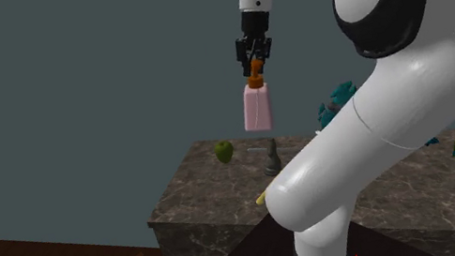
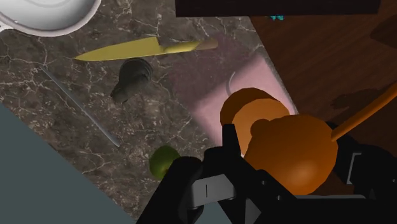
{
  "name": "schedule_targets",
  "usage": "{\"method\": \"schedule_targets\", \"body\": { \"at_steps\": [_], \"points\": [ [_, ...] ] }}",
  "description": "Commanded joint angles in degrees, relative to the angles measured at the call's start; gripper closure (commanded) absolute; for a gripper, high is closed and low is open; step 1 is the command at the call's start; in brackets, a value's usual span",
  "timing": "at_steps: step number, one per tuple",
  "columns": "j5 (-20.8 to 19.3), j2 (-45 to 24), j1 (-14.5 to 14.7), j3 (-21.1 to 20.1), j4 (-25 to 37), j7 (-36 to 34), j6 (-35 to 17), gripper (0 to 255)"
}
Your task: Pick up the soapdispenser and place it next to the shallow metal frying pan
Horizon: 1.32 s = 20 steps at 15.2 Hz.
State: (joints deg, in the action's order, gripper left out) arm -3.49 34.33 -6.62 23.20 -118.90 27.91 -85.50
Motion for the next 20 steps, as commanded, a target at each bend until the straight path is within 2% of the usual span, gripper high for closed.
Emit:
{"method": "schedule_targets", "body": {
  "at_steps": [1, 10, 20],
  "points": [
    [-1.5, 1.9, -1.1, 1.5, -0.4, 2.1, 1.5, 255],
    [-8.7, 8.8, -5.6, 8.4, -0.8, 11.9, 7.1, 255],
    [-17.4, 11.5, -8.3, 18.2, 4.6, 24.7, 12.5, 255]
  ]
}}
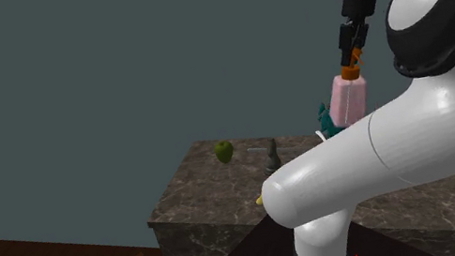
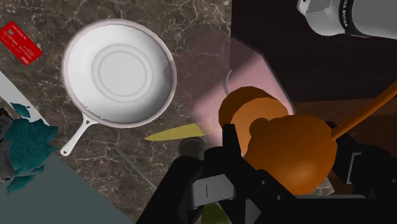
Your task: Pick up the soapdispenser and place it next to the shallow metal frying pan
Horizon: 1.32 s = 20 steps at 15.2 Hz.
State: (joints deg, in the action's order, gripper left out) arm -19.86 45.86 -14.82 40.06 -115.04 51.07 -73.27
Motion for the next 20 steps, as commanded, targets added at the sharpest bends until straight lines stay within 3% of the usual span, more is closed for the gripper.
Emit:
{"method": "schedule_targets", "body": {
  "at_steps": [1, 5, 20],
  "points": [
    [-1.9, 0.0, -0.1, 2.4, 1.6, 3.0, 0.7, 255],
    [-5.5, -0.5, 0.2, 7.7, 6.1, 9.2, 2.5, 255],
    [-9.2, 4.1, -2.2, 10.7, -7.1, 7.9, -6.8, 255]
  ]
}}
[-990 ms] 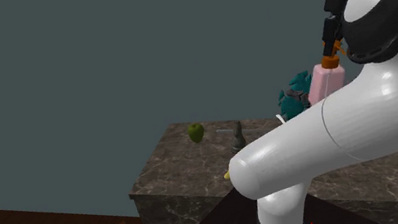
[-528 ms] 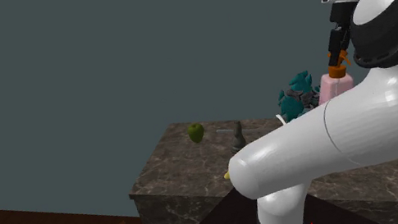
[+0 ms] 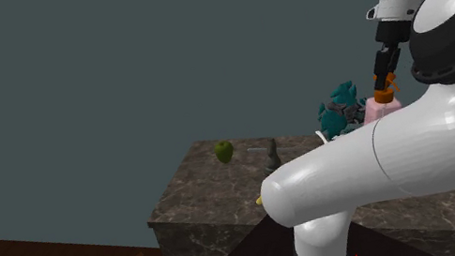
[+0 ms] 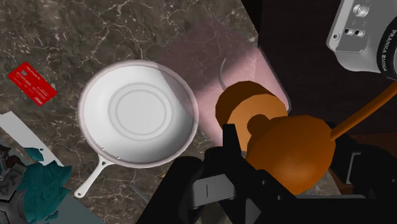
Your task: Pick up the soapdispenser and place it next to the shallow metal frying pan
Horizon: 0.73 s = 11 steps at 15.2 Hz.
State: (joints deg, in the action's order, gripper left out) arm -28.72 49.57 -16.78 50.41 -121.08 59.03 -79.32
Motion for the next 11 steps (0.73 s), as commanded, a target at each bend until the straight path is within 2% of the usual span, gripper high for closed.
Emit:
{"method": "schedule_targets", "body": {
  "at_steps": [1, 11],
  "points": [
    [-0.6, 0.6, -0.3, 0.6, -1.8, -0.1, -1.4, 255],
    [-3.7, 2.2, -1.3, 4.0, -9.0, -0.7, -7.6, 255]
  ]
}}
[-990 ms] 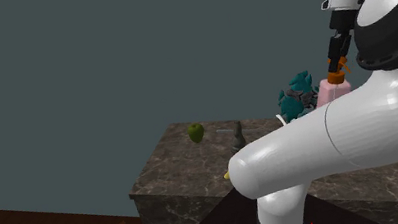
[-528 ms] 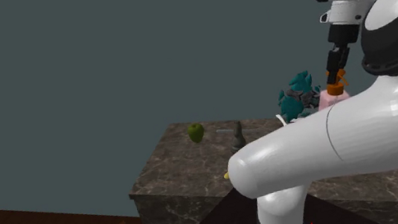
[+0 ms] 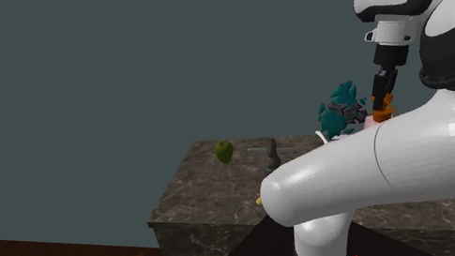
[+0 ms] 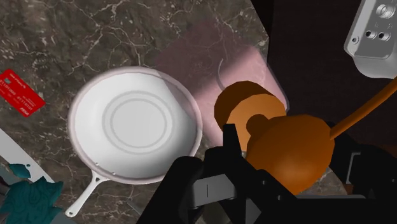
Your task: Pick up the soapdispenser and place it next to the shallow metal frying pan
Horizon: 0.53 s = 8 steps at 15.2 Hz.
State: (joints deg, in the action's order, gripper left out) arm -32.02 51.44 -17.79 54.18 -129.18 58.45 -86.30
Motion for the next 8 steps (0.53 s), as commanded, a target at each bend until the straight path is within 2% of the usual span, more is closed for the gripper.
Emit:
{"method": "schedule_targets", "body": {
  "at_steps": [1, 8],
  "points": [
    [-0.7, 0.4, -0.3, 0.7, -1.6, -0.1, -1.3, 255],
    [-3.1, 0.8, -0.6, 3.8, -5.9, -0.4, -5.8, 255]
  ]
}}
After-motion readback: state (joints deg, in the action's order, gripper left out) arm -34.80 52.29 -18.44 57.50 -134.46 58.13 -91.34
